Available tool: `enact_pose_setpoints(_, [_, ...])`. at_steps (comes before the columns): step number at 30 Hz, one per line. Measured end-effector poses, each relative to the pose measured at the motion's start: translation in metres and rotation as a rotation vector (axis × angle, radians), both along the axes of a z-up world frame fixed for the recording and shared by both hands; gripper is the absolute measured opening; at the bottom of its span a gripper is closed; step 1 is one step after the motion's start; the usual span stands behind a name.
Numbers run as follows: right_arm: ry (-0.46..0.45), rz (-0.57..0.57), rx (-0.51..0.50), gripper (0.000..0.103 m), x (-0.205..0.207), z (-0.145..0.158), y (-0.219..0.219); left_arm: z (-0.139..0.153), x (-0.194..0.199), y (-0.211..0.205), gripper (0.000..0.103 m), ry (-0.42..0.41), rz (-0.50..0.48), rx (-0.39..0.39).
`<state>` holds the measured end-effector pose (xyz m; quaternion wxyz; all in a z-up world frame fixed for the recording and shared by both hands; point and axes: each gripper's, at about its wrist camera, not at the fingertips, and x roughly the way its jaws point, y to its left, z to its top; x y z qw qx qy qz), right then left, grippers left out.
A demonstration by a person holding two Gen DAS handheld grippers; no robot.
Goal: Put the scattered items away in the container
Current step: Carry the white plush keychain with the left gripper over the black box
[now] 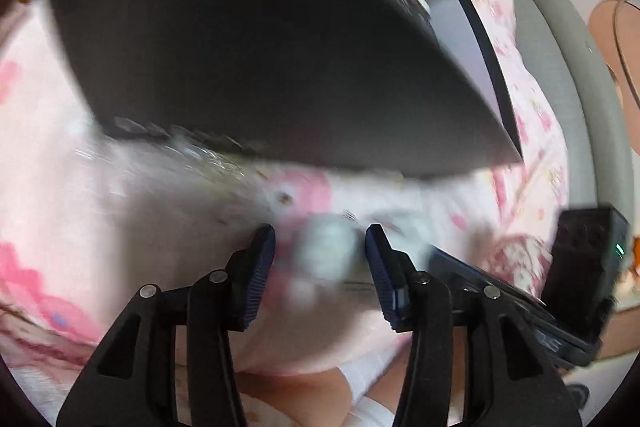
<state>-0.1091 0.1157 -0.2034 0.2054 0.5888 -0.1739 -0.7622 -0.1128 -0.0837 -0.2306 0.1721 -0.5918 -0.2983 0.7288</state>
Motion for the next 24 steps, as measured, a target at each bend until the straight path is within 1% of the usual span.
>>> enact_pose_setpoints(1, [-0.014, -0.009, 0.003, 0.017, -0.003, -0.006, -0.001, 0.002, 0.001, 0.003, 0.05, 0.009, -0.026, 0.031])
enact_pose_setpoints(2, [-0.02, -0.024, 0.009, 0.017, -0.005, -0.009, -0.002, 0.006, 0.003, 0.002, 0.05, 0.033, -0.032, 0.035])
enact_pose_setpoints(3, [-0.008, -0.027, 0.011, 0.017, -0.006, -0.008, -0.001, 0.011, 0.006, -0.001, 0.05, 0.065, -0.027, 0.051])
enact_pose_setpoints(4, [0.017, -0.008, 0.009, 0.017, -0.005, -0.002, -0.002, 0.016, 0.008, -0.006, 0.05, 0.092, -0.026, 0.104])
enact_pose_setpoints(6, [0.046, 0.015, -0.003, 0.017, -0.004, 0.008, -0.002, 0.018, 0.009, -0.013, 0.05, 0.104, -0.009, 0.142])
enact_pose_setpoints(9, [0.07, -0.005, 0.021, 0.017, -0.004, 0.015, 0.0, 0.008, 0.004, -0.014, 0.05, 0.046, 0.005, 0.09])
enact_pose_setpoints(11, [0.038, -0.021, 0.043, 0.017, -0.007, 0.006, -0.001, 0.0, 0.001, -0.007, 0.05, -0.006, -0.014, 0.05])
enact_pose_setpoints(13, [-0.023, -0.047, 0.057, 0.017, -0.011, -0.008, -0.002, -0.007, -0.004, -0.003, 0.05, -0.04, -0.022, 0.02])
enact_pose_setpoints(14, [-0.035, -0.056, 0.054, 0.017, -0.01, -0.015, 0.003, -0.011, -0.007, 0.002, 0.05, -0.045, -0.02, 0.015])
enact_pose_setpoints(16, [-0.041, -0.069, 0.041, 0.017, -0.011, -0.021, 0.005, -0.009, -0.007, 0.005, 0.05, -0.03, -0.036, 0.017])
enact_pose_setpoints(18, [-0.039, -0.062, 0.01, 0.017, -0.011, -0.02, 0.007, 0.0, -0.002, 0.006, 0.05, 0.02, -0.059, 0.016])
enact_pose_setpoints(20, [-0.019, -0.03, -0.044, 0.017, -0.009, -0.012, 0.008, 0.006, 0.003, 0.006, 0.045, 0.052, -0.084, 0.052])
enact_pose_setpoints(21, [-0.016, -0.013, -0.074, 0.016, -0.007, -0.008, 0.009, 0.01, 0.005, 0.006, 0.045, 0.068, -0.094, 0.07])
enact_pose_setpoints(23, [0.005, 0.008, -0.064, 0.016, -0.003, 0.0, 0.009, 0.014, 0.009, 0.007, 0.045, 0.091, -0.099, 0.057])
enact_pose_setpoints(24, [0.016, 0.017, -0.062, 0.016, -0.003, 0.002, 0.008, 0.013, 0.009, 0.007, 0.045, 0.082, -0.099, 0.035])
